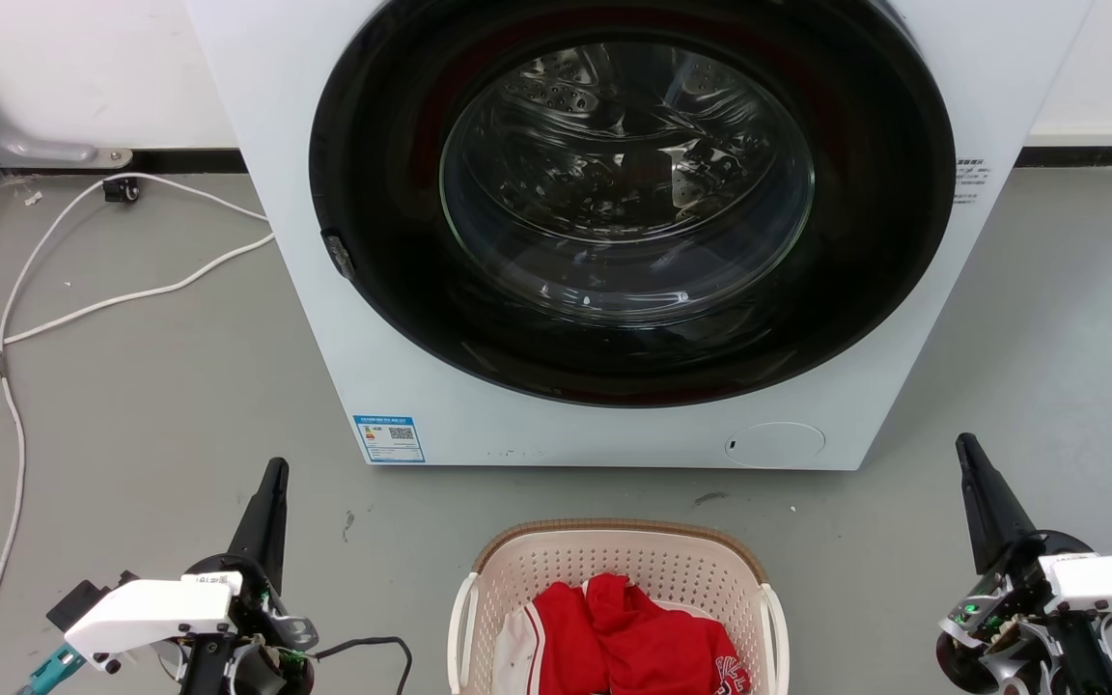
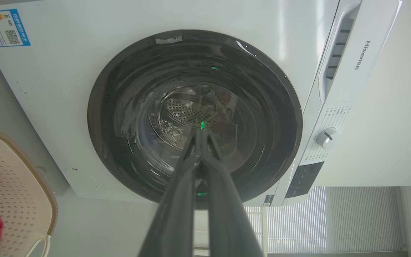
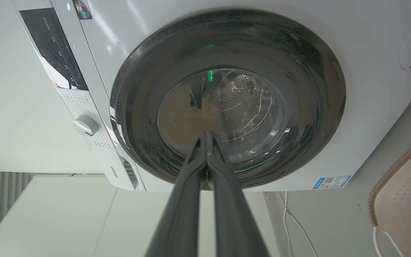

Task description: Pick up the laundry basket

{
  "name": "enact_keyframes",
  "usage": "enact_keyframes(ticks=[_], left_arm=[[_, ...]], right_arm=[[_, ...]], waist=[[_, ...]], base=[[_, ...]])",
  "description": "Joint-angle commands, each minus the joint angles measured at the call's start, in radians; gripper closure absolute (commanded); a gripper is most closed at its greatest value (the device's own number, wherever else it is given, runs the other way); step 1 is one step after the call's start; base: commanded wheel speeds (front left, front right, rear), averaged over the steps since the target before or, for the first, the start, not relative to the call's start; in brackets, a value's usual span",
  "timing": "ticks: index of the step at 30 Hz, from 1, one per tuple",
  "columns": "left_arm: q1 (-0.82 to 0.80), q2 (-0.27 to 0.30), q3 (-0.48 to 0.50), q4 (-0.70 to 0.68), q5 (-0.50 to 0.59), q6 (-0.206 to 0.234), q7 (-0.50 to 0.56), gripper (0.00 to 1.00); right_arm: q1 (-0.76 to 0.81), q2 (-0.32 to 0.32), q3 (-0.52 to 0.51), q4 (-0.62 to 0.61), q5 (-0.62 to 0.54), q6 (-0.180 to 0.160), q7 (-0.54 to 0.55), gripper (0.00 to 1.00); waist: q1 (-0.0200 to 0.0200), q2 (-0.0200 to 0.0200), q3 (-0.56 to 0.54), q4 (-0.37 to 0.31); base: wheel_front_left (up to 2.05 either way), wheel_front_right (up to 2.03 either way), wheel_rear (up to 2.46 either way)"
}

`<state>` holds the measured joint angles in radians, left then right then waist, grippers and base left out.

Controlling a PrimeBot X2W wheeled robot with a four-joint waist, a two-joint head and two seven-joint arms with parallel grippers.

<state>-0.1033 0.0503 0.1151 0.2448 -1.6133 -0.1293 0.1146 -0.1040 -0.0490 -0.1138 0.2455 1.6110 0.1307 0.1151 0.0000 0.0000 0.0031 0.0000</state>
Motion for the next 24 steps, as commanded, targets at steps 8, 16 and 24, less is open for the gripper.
enact_keyframes(ticks=[8, 16, 24], left_arm=[[-0.01, -0.001, 0.001, 0.001, 0.001, -0.005, 0.0, 1.0], [-0.01, -0.001, 0.001, 0.001, 0.001, -0.005, 0.001, 1.0], [0.006, -0.001, -0.001, 0.009, 0.001, 0.001, -0.001, 0.0]], right_arm=[[-0.01, -0.003, 0.001, 0.0, 0.004, 0.0, 0.0, 1.0], [-0.01, -0.003, 0.001, 0.0, 0.004, 0.0, 0.0, 1.0], [0.006, 0.001, 0.0, 0.009, -0.001, 0.0, -0.001, 0.0]], waist=[[0.0, 0.0, 0.0, 0.0], [0.0, 0.0, 0.0, 0.0], [0.0, 0.0, 0.0, 0.0]], base=[[0.0, 0.0, 0.0], [0.0, 0.0, 0.0], [0.0, 0.0, 0.0]])
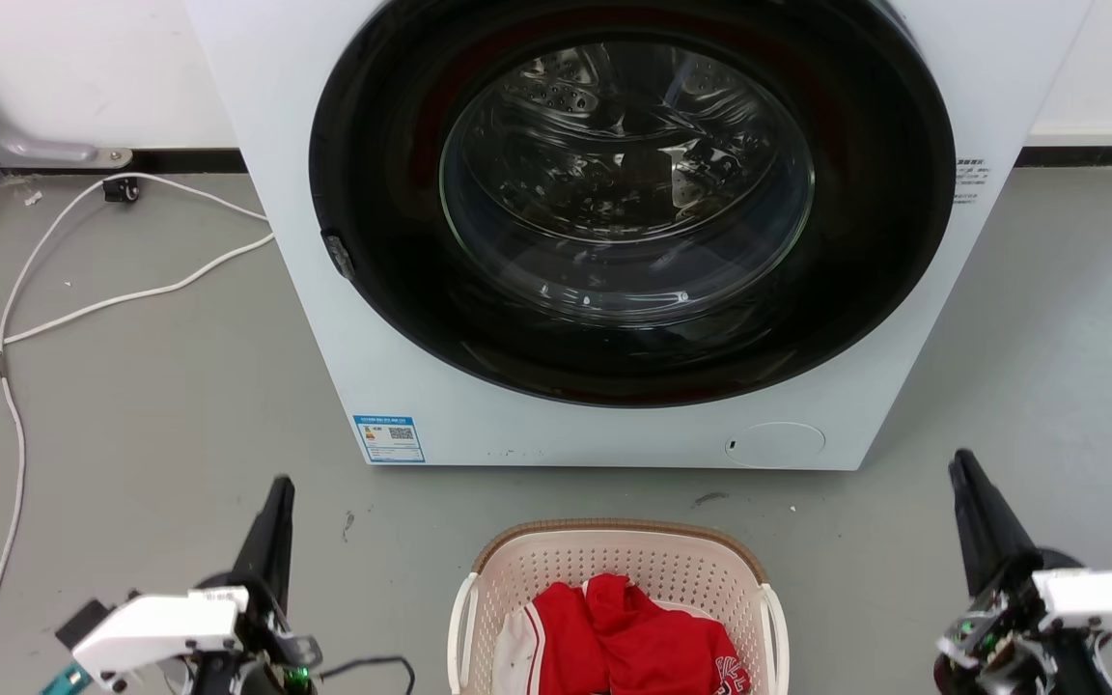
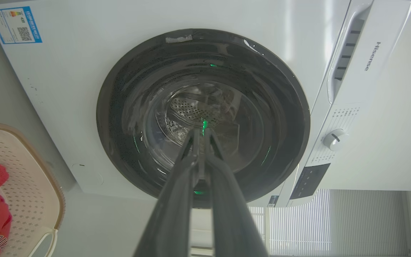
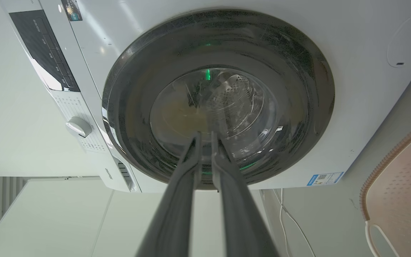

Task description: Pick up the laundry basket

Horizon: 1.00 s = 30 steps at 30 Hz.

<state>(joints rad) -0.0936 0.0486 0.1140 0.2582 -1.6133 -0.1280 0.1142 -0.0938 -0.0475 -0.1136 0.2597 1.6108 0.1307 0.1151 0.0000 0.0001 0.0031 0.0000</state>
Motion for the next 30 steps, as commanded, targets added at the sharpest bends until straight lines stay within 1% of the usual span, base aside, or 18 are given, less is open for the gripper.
enact_keyframes(ticks=[1, 2, 3, 13, 19, 22, 25, 30], left_arm=[[0.005, -0.001, -0.001, 0.004, 0.001, 0.0, -0.001, 0.0], [0.014, -0.002, -0.002, 0.013, 0.001, 0.0, -0.002, 1.0], [0.024, -0.004, -0.003, 0.023, 0.001, 0.0, -0.003, 0.0], [0.041, -0.003, -0.015, -0.012, 0.036, 0.0, -0.054, 0.0], [0.047, -0.002, 0.002, -0.012, 0.073, -0.001, -0.082, 0.0], [0.046, -0.002, 0.02, -0.009, 0.109, 0.0, -0.095, 0.0], [0.044, -0.002, 0.033, -0.015, 0.157, 0.01, -0.107, 0.0], [0.048, -0.001, 0.047, -0.045, 0.237, 0.031, -0.128, 0.0]], right_arm=[[0.005, 0.001, 0.001, 0.004, 0.0, 0.0, -0.001, 0.0], [0.014, 0.001, 0.001, 0.013, -0.001, 0.0, -0.001, 1.0], [0.024, 0.002, 0.001, 0.023, -0.001, 0.0, -0.002, 0.0], [0.04, 0.001, 0.02, -0.01, -0.028, 0.0, -0.053, 0.0], [0.047, 0.001, 0.027, -0.02, -0.059, 0.0, -0.081, 0.0], [0.049, 0.0, 0.024, -0.02, -0.086, 0.0, -0.094, 0.0], [0.049, 0.0, 0.019, -0.019, -0.121, 0.0, -0.107, 0.0], [0.041, 0.0, -0.001, 0.008, -0.23, 0.0, -0.127, 0.0]], waist=[[0.0, -0.0001, 0.0, 0.0], [0.0, -0.0001, 0.0, 0.0], [0.0, -0.0001, 0.0, 0.0], [0.0, -0.0001, -0.002, -0.002], [0.0, -0.0001, -0.004, -0.002], [0.0, -0.0001, -0.005, -0.003], [0.0, -0.0001, -0.005, -0.004], [0.0, -0.0001, -0.006, -0.004]], base=[[0.0, 0.0, 0.0], [0.0, 0.0, 0.0], [0.0, 0.0, 0.0], [0.0, 0.0, 0.0], [0.0, 0.0, 0.0], [0.0, 0.0, 0.0], [0.0, 0.0, 0.0], [0.0, 0.0, 0.0]])
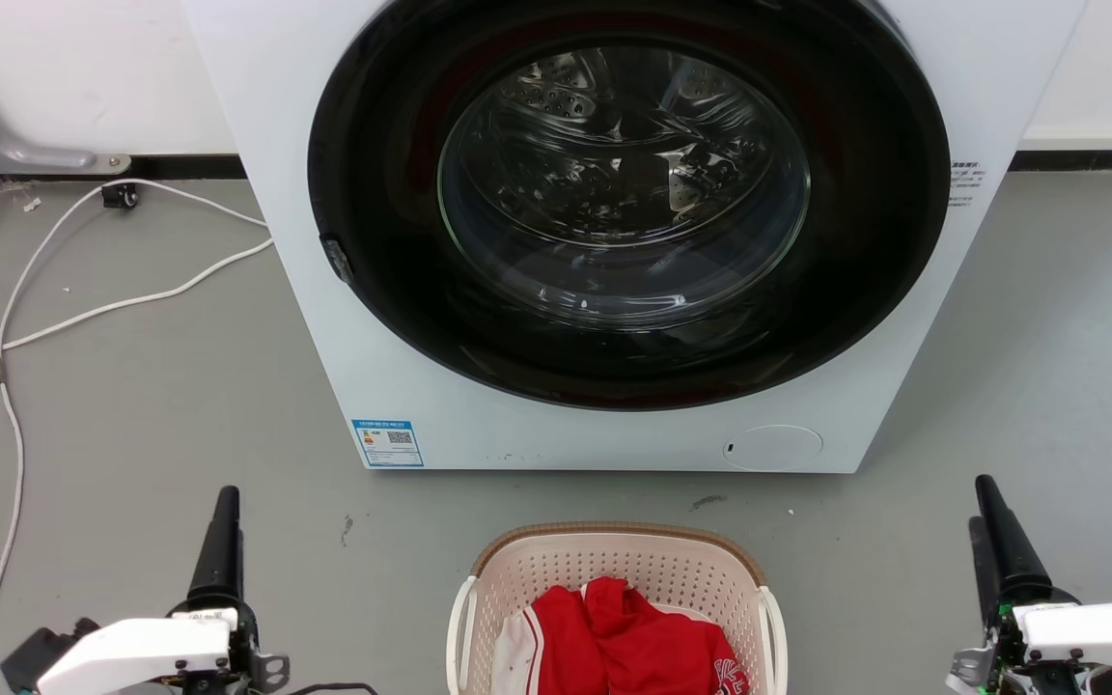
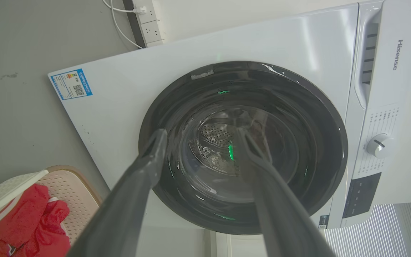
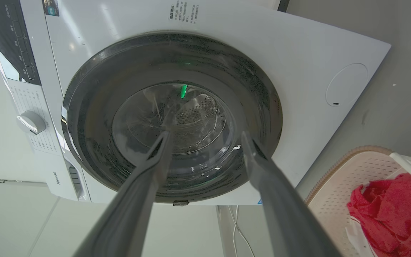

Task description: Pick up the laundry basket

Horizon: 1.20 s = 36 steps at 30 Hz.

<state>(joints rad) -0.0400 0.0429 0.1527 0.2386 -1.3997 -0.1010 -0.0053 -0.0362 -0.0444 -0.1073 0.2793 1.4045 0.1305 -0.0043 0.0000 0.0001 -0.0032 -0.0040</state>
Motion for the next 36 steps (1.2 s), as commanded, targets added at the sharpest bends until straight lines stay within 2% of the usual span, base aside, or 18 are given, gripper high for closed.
enact_keyframes(ticks=[1, 13, 18, 29, 36], left_arm=[[-0.005, 0.005, 0.012, -0.035, 0.046, 0.008, -0.012, 0.0], [0.013, 0.005, 0.001, -0.161, 0.285, 0.09, -0.057, 0.0], [0.021, 0.006, -0.016, -0.206, 0.366, 0.111, -0.071, 0.0], [0.048, 0.006, -0.1, -0.281, 0.634, 0.095, -0.105, 0.0], [0.059, 0.007, -0.152, -0.308, 0.815, 0.117, -0.125, 0.0]], right_arm=[[-0.02, -0.003, -0.015, -0.011, -0.047, 0.0, -0.012, 0.0], [-0.037, -0.004, -0.061, -0.111, -0.402, 0.0, -0.056, 0.0], [-0.033, -0.005, -0.058, -0.154, -0.517, 0.0, -0.07, 0.0], [-0.012, -0.005, -0.001, -0.246, -0.778, 0.0, -0.105, 0.0], [-0.002, -0.006, 0.021, -0.272, -0.902, 0.0, -0.125, 0.0]], waist=[[0.0, -0.0001, 0.0, 0.0], [0.0, -0.0001, 0.003, -0.003], [0.0, -0.0001, 0.004, -0.004], [0.0, -0.0001, 0.004, -0.006], [0.0, -0.0001, 0.002, -0.009]], base=[[0.0, 0.0, 0.0], [0.0, 0.0, 0.0], [0.0, 0.0, 0.0], [0.0, 0.0, 0.0], [0.0, 0.0, 0.0]])
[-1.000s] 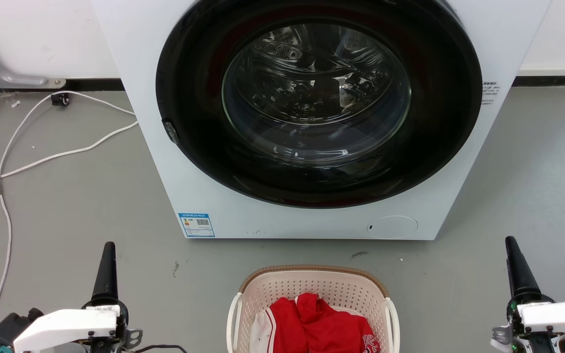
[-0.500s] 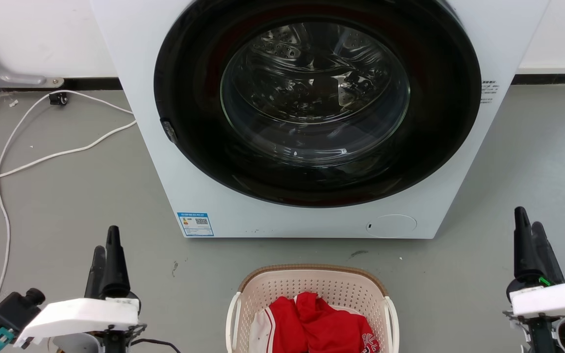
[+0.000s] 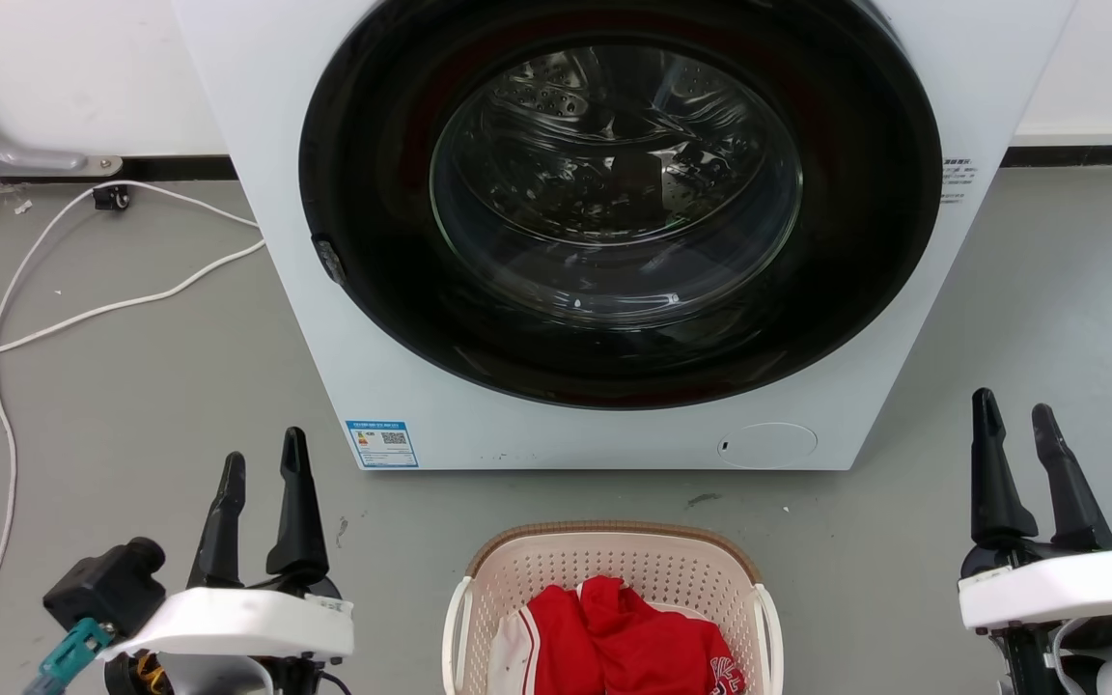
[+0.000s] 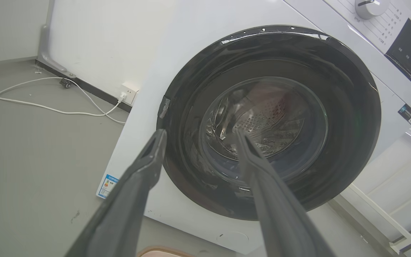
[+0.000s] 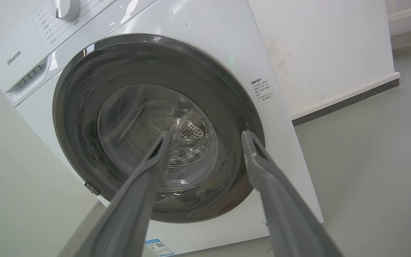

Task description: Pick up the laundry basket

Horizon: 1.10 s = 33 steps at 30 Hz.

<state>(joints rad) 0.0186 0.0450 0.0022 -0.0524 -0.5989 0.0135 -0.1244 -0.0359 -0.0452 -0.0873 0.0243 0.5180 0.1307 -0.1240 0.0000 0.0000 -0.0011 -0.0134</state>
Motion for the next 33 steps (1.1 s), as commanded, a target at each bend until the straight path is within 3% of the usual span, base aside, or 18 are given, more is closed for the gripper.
enact_keyframes(ticks=[1, 6, 13, 19, 33], left_arm=[[0.001, 0.005, -0.009, -0.022, 0.03, 0.008, -0.009, 0.0], [0.003, 0.02, -0.054, -0.039, 0.122, 0.023, -0.023, 0.0], [0.001, 0.064, -0.144, -0.031, 0.231, 0.084, -0.041, 0.0], [-0.007, 0.103, -0.221, -0.02, 0.292, 0.148, -0.056, 0.0], [-0.023, 0.18, -0.366, 0.036, 0.412, 0.243, -0.087, 0.0]], right_arm=[[0.0, -0.005, 0.002, -0.02, -0.033, 0.0, -0.009, 0.0], [0.009, -0.005, 0.015, -0.022, -0.11, 0.0, -0.023, 0.0], [0.013, -0.005, 0.024, -0.013, -0.211, 0.0, -0.041, 0.0], [0.019, -0.006, 0.035, -0.009, -0.308, 0.0, -0.055, 0.0], [0.027, -0.006, 0.032, 0.053, -0.447, 0.0, -0.087, 0.0]], waist=[[0.0, 0.0, 0.0, 0.0], [0.0, 0.0, -0.003, -0.002], [0.0, 0.0, -0.006, -0.005], [0.0, 0.0, -0.005, -0.005], [0.0, 0.0, -0.01, -0.006]], base=[[0.0, 0.0, 0.0], [0.0, 0.0, 0.0], [0.0, 0.0, 0.0], [0.0, 0.0, 0.0], [0.0, 0.0, 0.0]])
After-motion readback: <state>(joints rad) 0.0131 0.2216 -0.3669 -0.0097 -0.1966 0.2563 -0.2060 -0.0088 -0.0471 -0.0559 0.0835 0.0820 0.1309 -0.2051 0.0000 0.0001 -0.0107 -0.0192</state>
